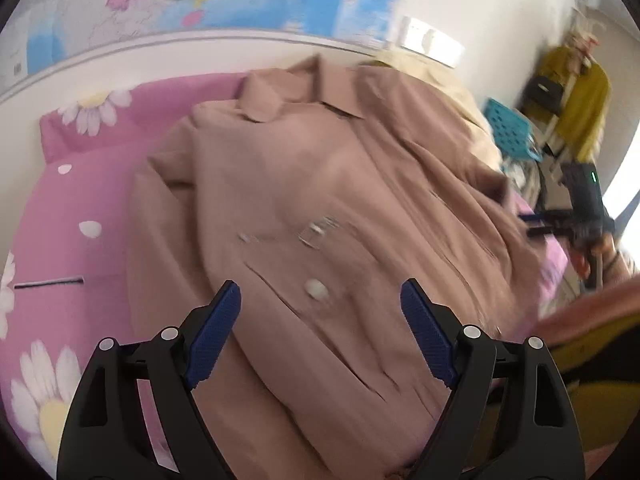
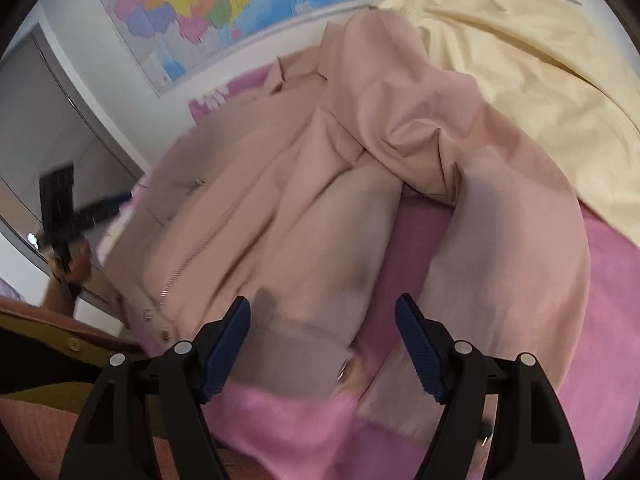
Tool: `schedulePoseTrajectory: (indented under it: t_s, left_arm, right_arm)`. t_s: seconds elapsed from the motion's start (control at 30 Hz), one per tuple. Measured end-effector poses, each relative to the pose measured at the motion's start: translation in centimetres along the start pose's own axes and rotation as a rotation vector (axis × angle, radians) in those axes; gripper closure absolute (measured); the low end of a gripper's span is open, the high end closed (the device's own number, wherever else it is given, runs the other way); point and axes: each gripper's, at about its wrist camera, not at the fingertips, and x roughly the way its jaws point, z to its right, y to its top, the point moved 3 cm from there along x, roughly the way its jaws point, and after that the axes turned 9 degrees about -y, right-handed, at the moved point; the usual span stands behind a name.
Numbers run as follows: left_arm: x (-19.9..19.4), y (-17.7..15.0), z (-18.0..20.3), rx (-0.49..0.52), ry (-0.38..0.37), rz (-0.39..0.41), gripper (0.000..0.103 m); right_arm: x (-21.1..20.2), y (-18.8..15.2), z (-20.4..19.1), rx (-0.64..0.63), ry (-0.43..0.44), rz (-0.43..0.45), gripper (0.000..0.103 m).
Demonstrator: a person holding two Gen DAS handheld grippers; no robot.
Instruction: Fold large clothes
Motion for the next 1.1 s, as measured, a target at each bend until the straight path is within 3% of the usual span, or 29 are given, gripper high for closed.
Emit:
schedulePoseTrajectory:
  t_s: [0.1,0.2,0.37,0.47,0.63,0.73,0.8,0.9,1.03,1.1]
  left_arm:
    - [-0.8,-1.4,2.1,0.06,0.031,0.007,0.015]
    - [-1.1,-0.3,2.5,0.079,0.069,0.036,0.015]
    - [0.4,3.7,2.2,0.112,0.17,0.061,0.015]
    - [2.0,5.1,1.5,0.11,0.215,0.05,0.015]
    - [3.3,5.1,-1.2,0.004,0.217,0.017,0.015]
    - [2.7,4.0,-3.2,-0.079,0.234,0.017,0.015]
    - [1.7,3.0,-4.4,-0.123,0.242,0.022,0.015]
    - [0.5,1.7,-6.1,-0.158,0.3,0.017,0.015]
    - [-0.5,0.6,-8.7,-0.234,0.306,-0.001,0.015]
    - [-0.4,0.1,-9.9,-0.268,0.294,-0.018,0.015]
  right_arm:
    - [-2.0,-0.7,-1.2,-0.062,-0.06,0.071,0.03]
    - [-3.3,0.0,-2.5,-0.129,-0.089,0.125,0.03]
    - [-2.8,5.1,-6.1,-0.287,-0.147,0.214,0.03]
    - [0.0,8.9,-8.8,-0.391,-0.163,0.224,0.038]
    - [8.5,18.4,-11.4,-0.495,-0.21,0.155,0.061]
    - [14.7,24.0,-11.9,-0.511,-0.219,0.068,0.065]
    - [19.0,26.8,-12.1,-0.53,-0.253,-0.006,0.066]
    - [23.4,29.3,-12.6,-0.59,-0.31,-0.045,0.064]
    - [27.0,31.2,-12.9,-0.644,-0.321,-0.1,0.049]
    - [28.5,31.9,-12.8,-0.684,-0.304,-0.156,0.047]
